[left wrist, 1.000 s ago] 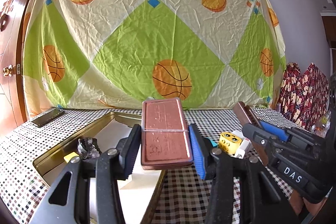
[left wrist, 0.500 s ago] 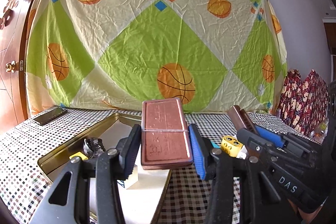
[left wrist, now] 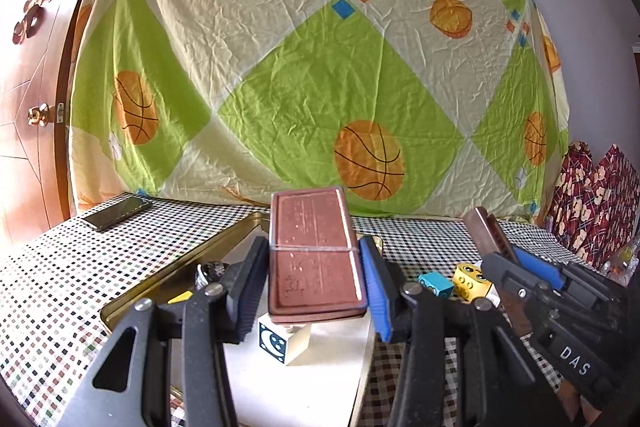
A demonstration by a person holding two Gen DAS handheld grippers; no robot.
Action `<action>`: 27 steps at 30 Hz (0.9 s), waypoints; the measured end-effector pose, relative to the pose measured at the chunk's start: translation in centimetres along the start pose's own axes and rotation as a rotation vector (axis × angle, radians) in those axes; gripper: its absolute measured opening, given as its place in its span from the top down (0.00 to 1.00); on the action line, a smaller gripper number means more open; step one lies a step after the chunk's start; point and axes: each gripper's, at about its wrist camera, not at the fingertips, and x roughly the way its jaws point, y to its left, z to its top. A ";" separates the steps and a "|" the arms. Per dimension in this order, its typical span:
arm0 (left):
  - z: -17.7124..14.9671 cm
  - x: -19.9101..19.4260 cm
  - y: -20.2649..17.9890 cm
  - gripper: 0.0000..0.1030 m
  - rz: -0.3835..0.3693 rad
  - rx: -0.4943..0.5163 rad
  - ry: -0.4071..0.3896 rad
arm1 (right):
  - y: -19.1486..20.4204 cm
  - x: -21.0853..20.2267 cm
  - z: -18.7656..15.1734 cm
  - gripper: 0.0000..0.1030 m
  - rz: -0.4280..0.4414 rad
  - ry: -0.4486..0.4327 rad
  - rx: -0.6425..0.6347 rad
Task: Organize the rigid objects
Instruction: 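Lower the tile with the left gripper while the right lowers the comb into the tin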
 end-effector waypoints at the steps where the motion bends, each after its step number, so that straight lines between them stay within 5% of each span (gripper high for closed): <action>1: 0.0 0.0 0.2 0.56 0.003 -0.002 0.001 | 0.2 0.0 0.0 0.73 0.002 0.000 -0.003; 27: 0.1 -0.2 3.8 0.56 0.048 -0.032 0.008 | 4.1 1.4 0.3 0.73 0.066 0.004 -0.055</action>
